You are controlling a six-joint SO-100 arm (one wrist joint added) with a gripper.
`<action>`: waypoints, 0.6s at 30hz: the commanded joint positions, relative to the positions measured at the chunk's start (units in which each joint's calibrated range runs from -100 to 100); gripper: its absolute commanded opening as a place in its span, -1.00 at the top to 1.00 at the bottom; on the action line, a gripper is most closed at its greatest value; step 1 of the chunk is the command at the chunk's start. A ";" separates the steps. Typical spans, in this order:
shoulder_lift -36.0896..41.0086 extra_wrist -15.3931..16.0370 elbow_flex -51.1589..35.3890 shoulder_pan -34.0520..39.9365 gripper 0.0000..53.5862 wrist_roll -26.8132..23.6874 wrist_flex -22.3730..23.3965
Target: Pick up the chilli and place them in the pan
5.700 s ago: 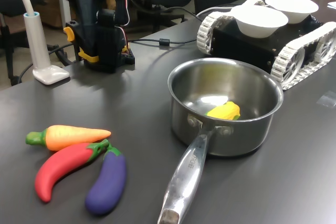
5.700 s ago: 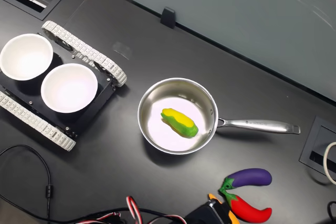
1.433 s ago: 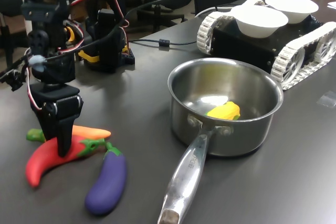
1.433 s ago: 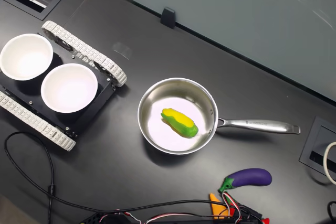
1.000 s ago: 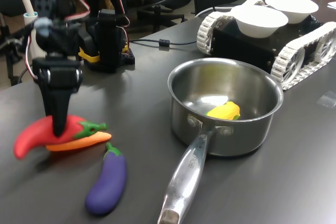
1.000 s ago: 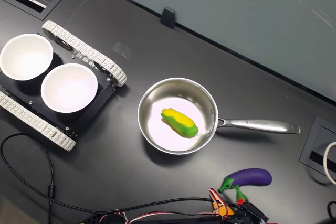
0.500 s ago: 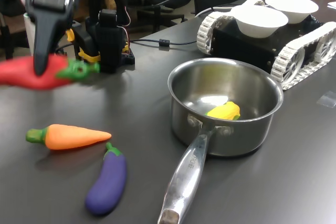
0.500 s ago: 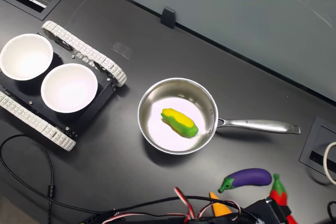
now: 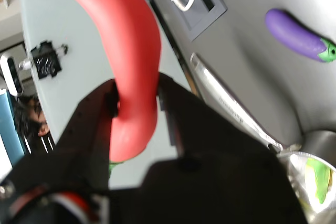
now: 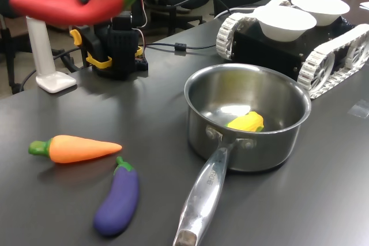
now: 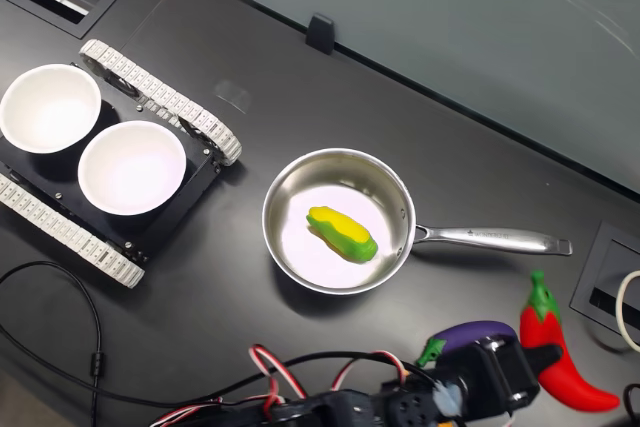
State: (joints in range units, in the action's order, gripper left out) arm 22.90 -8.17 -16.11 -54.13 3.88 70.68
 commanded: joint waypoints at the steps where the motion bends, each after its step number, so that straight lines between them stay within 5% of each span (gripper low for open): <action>1: 7.51 2.04 0.34 4.47 1.00 -1.90 -3.77; 6: 11.56 5.65 3.52 9.74 1.00 -3.37 -3.77; 18: 17.13 6.16 7.79 26.03 1.00 -3.86 -2.66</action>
State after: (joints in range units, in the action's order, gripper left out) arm 35.94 -2.75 -6.97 -32.34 0.22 70.68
